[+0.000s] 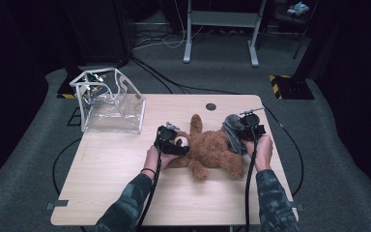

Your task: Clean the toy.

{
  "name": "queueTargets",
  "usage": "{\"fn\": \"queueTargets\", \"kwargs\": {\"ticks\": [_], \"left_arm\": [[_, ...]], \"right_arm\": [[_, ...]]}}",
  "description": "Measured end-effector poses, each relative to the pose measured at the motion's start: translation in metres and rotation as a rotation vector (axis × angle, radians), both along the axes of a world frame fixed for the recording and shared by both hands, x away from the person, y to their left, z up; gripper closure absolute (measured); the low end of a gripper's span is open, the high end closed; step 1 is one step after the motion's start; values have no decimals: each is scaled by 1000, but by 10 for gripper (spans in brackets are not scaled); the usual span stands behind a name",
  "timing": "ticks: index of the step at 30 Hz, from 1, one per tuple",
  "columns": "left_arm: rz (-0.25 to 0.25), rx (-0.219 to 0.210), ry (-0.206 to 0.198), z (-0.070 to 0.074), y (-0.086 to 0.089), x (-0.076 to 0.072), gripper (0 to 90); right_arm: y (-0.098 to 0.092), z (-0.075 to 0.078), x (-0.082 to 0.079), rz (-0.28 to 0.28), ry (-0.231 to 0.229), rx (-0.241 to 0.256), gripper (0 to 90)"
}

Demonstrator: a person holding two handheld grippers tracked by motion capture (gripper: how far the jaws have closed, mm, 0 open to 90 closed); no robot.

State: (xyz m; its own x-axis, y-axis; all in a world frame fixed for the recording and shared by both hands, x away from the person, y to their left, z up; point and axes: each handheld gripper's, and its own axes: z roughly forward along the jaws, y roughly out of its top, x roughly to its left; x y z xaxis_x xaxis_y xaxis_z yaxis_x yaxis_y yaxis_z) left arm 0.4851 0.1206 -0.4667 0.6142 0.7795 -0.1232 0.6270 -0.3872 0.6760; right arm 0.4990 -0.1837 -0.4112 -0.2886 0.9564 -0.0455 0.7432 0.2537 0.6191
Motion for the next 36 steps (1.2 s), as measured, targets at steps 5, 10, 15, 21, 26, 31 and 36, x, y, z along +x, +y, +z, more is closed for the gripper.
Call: {"fn": "queueTargets", "kwargs": {"ticks": [5, 10, 15, 21, 26, 31, 36], "left_arm": [[6, -4, 1, 0, 0, 1, 206], [3, -9, 3, 0, 1, 1, 206], [0, -8, 3, 0, 1, 1, 206], [3, -9, 3, 0, 0, 1, 206], [5, -9, 3, -1, 0, 1, 206], [6, -9, 0, -1, 0, 0, 206], [3, -9, -1, -1, 1, 0, 206]], "right_arm": [[24, 13, -17, 150, -2, 95, 739], [31, -11, -7, 137, 41, 42, 741], [5, -39, 6, 22, 100, -37, 741], [-15, -23, -7, -12, 48, -7, 741], [-3, 15, -33, 65, -50, 66, 740], [25, 4, -34, 159, -5, 52, 740], [27, -21, -21, 119, 50, 9, 742]]}}
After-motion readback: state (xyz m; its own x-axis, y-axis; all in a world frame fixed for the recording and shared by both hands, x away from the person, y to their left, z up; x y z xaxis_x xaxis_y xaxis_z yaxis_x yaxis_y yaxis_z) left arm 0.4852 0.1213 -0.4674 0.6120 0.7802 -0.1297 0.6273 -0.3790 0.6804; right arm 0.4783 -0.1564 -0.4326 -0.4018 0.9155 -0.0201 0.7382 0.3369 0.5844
